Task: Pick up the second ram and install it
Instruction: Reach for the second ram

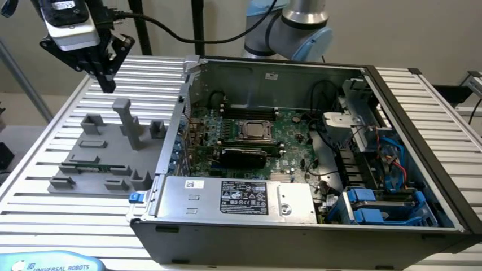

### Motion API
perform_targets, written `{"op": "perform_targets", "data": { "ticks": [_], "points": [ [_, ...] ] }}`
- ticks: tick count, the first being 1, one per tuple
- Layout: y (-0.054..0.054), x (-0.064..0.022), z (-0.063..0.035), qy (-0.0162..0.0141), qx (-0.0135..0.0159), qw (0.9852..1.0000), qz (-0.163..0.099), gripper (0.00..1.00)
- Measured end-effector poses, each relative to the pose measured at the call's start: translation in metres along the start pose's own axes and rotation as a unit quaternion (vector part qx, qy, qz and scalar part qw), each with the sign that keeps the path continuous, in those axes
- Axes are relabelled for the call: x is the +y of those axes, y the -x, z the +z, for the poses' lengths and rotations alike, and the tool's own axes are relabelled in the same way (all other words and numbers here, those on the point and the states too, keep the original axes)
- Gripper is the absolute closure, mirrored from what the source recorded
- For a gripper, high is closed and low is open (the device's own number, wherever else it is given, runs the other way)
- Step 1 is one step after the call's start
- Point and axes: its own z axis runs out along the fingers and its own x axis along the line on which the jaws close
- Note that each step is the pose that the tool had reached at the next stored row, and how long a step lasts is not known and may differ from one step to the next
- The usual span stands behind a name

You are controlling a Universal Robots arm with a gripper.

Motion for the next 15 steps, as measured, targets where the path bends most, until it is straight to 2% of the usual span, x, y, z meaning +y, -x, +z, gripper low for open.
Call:
{"op": "perform_targets", "data": {
  "ticks": [15],
  "points": [
    [-0.069, -0.0039, 0.0094, -0.0001, 0.0, 1.0, 0.0, 0.89]
  ]
}}
